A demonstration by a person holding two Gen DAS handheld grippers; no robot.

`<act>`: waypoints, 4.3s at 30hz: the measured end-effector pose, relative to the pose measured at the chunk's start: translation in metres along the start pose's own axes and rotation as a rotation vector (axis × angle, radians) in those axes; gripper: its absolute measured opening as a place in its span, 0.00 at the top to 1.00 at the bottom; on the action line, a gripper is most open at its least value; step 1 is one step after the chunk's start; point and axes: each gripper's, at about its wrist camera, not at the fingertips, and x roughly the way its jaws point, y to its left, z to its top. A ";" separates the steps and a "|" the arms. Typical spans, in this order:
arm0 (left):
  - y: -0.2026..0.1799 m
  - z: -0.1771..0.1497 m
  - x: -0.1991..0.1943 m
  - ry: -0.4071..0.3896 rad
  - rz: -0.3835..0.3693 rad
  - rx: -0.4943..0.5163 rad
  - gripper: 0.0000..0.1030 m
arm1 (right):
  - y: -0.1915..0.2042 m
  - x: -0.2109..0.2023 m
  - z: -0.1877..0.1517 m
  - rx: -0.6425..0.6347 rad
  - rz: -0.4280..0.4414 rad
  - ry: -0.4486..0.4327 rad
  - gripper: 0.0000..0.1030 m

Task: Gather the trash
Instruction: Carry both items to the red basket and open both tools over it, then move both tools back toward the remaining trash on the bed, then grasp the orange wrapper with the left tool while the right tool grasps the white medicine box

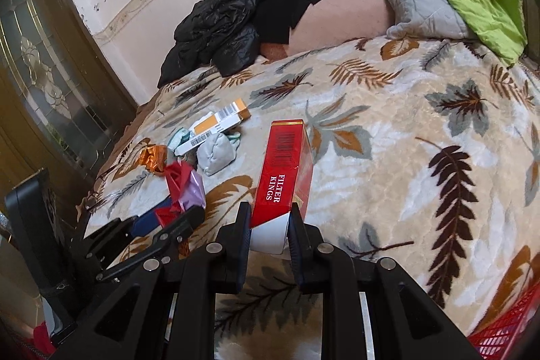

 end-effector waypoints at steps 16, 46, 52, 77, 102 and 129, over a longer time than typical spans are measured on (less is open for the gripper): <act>-0.087 0.008 -0.037 0.037 -0.267 0.094 0.65 | -0.072 -0.111 -0.025 0.187 -0.006 -0.077 0.79; -0.308 -0.003 -0.057 0.222 -0.697 0.379 0.39 | -0.217 -0.271 -0.093 0.488 -0.347 -0.184 0.63; -0.276 0.007 -0.054 0.216 -0.661 0.304 0.39 | -0.203 -0.256 -0.077 0.451 -0.307 -0.179 0.59; 0.098 0.052 -0.035 0.028 0.003 -0.339 0.28 | -0.015 -0.066 -0.007 0.028 0.035 0.048 0.46; 0.185 0.031 0.041 0.077 0.068 -0.545 0.51 | 0.007 0.017 0.035 0.052 0.150 0.144 0.45; 0.111 0.013 0.022 0.049 0.043 -0.330 0.51 | 0.015 0.213 0.101 0.374 0.330 0.201 0.80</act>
